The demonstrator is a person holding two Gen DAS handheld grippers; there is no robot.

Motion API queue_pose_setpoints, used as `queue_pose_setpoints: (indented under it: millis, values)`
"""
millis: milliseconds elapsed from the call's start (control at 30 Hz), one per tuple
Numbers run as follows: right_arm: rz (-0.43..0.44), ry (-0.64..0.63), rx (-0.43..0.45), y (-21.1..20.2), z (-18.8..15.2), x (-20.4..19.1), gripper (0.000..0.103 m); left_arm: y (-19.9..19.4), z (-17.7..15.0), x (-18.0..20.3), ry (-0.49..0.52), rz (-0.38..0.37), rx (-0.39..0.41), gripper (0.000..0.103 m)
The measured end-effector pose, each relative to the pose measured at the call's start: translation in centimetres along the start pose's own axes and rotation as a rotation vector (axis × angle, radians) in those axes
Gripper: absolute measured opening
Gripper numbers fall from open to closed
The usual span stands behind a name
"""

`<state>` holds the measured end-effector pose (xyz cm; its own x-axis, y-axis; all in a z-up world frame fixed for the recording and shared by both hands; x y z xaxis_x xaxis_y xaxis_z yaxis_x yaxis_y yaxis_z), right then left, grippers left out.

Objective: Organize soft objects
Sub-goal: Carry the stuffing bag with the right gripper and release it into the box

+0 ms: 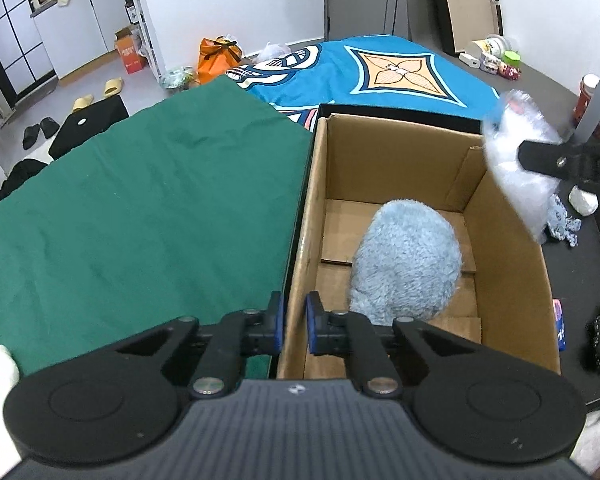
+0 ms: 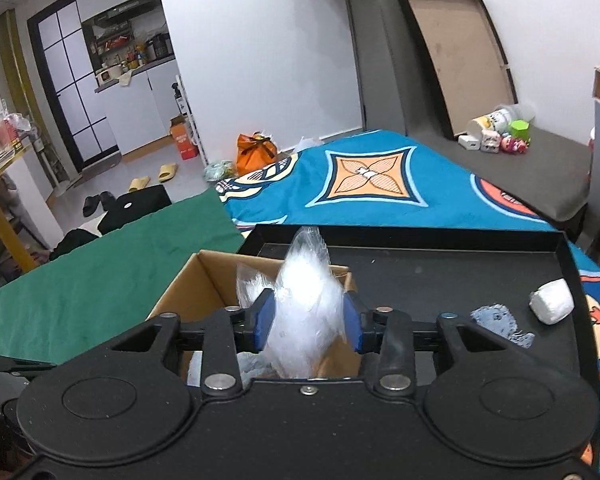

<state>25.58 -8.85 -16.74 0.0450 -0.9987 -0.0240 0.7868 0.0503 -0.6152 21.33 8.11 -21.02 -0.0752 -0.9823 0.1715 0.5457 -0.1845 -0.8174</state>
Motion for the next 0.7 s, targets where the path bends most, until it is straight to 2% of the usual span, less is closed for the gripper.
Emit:
queue_pose_setpoints:
  millis: [33,100,433,533,700]
  values:
    - [-0.009,0.003,0.004,-0.1,-0.1,0.1,0.058,-0.1,0.0,0.0,0.0,-0.008,0.005,0.01]
    - [-0.03,0.004,0.007,-0.2,-0.3,0.4,0.061,-0.1,0.0,0.1,0.004,-0.008,0.007,0.01]
    - [-0.067,0.046,-0.029,-1.1,-1.8,2.8,0.064,-0.1,0.1,0.4,0.014,0.004,0.012,0.01]
    - [-0.095,0.054,-0.043,-1.3,-2.5,3.8,0.068,-0.2,0.2,0.5,0.012,0.004,0.013,0.01]
    - [-0.142,0.095,-0.086,-1.5,-4.1,5.6,0.07,-0.3,0.3,0.8,0.031,0.003,0.024,0.01]
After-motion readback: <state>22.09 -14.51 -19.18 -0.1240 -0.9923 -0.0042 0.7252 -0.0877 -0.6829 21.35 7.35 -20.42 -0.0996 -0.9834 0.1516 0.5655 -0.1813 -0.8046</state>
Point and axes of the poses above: each gripper's, at about its wrist camera, not at the fingertips, and y roughly the way its jaws point, x to its right, z to its top, the point moved 8 cm from there along y, roughly the way its jaws point, and after that the axes turned 15 degrees about -z, right-handed, at the moved point
